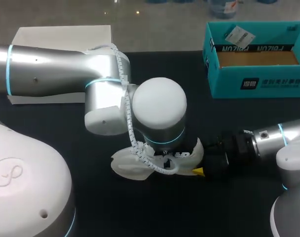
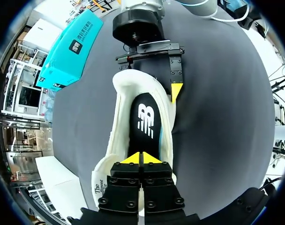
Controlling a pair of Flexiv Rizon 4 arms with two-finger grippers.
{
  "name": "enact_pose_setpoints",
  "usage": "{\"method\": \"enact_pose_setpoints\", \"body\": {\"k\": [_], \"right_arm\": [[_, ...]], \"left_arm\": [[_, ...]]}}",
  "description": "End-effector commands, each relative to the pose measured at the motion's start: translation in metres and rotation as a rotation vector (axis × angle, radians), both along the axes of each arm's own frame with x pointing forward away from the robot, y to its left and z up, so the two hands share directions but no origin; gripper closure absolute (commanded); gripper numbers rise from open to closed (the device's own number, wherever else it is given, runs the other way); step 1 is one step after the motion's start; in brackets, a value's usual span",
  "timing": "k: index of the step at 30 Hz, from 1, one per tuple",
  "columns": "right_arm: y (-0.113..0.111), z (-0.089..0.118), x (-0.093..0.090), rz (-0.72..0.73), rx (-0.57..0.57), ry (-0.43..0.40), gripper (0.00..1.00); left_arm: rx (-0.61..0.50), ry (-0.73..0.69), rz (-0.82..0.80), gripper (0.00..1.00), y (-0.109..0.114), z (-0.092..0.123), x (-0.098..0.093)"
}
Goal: Take the shoe out of the shoebox, open the shoe tongue, remove and reinsert the insole, then place the shoe into the shoebox
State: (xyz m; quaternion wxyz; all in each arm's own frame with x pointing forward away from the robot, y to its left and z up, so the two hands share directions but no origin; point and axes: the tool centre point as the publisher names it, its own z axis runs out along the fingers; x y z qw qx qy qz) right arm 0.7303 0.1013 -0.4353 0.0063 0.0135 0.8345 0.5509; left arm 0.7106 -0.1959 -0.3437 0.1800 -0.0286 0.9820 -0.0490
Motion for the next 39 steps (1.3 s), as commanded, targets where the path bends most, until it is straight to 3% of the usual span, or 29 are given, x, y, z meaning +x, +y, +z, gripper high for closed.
{"method": "enact_pose_setpoints", "body": {"k": [1,22,29,35,39], "right_arm": [[0.002,-0.007,-0.001,-0.001,-0.004,0.0,1.0],[0.002,-0.007,-0.001,-0.001,-0.004,0.0,1.0],[0.002,-0.007,-0.001,-0.001,-0.004,0.0,1.0],[0.002,-0.007,-0.001,-0.001,-0.004,0.0,1.0],[0.002,-0.007,-0.001,-0.001,-0.004,0.0,1.0]], "left_arm": [[-0.014,0.015,-0.013,1.0,0.01,0.006,0.001],[0.129,0.139,-0.027,1.0,-0.025,-0.033,-0.006],[0.142,0.161,-0.021,0.95,-0.029,-0.041,-0.008],[0.139,0.16,-0.017,0.75,-0.026,-0.041,-0.006],[0.137,0.157,-0.015,0.71,-0.024,-0.041,-0.006]]}}
